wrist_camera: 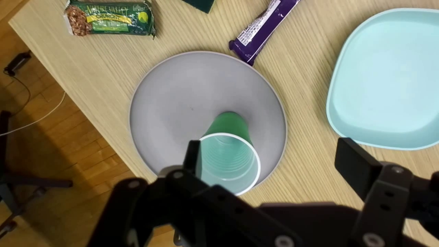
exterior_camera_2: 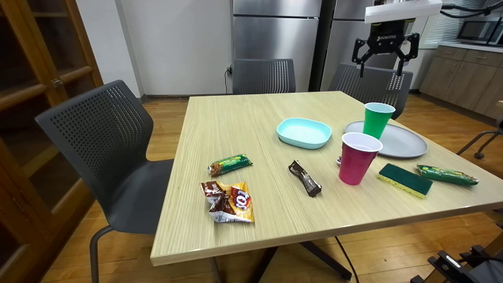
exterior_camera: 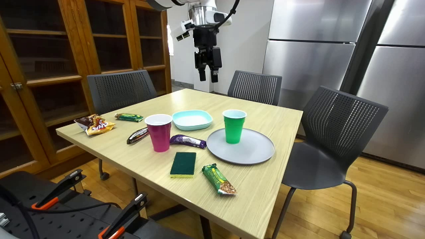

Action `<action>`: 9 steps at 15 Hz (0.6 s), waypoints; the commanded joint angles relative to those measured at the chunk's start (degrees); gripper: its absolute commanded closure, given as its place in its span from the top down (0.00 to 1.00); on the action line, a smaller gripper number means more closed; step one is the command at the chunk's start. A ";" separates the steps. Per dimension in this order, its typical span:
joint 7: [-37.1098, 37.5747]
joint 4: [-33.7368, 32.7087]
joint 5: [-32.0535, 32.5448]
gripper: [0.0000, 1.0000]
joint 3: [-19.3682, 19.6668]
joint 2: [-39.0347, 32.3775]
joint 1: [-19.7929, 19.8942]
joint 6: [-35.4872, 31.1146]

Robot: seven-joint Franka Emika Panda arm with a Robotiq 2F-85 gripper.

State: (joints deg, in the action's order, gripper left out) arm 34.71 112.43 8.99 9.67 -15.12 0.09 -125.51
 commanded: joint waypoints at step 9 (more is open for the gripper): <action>-18.03 12.95 -2.90 1.00 -1.60 8.30 2.10 -1.61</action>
State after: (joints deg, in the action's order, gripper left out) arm 23.86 119.49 7.92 9.53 -12.11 0.30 -125.98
